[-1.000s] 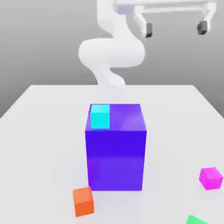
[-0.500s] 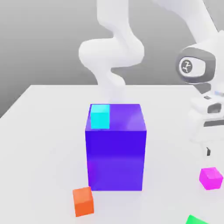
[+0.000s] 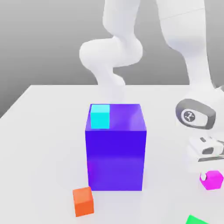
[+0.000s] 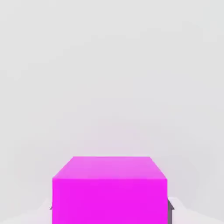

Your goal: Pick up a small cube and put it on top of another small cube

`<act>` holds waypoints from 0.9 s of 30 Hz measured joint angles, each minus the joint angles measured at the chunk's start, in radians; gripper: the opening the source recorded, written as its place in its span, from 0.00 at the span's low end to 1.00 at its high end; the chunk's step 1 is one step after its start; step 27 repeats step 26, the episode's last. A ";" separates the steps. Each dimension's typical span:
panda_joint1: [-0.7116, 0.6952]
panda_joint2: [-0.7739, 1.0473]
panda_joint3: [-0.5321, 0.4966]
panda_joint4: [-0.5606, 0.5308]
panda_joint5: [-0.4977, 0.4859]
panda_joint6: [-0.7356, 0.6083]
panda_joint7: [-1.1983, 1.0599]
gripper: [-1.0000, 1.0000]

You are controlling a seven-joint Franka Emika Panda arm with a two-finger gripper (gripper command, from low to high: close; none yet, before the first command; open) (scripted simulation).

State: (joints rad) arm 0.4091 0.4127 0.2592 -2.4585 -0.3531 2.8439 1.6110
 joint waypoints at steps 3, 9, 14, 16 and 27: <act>-0.042 -0.098 0.060 -0.025 0.084 -0.071 -0.063 0.00; -0.144 -0.123 0.076 0.070 0.153 -0.191 -0.251 0.00; -0.235 -0.090 0.054 0.192 0.175 -0.279 -0.422 0.00; -0.272 -0.077 0.044 0.242 0.184 -0.314 -0.490 0.00; -0.301 0.068 -0.016 0.331 0.144 -0.258 -0.562 1.00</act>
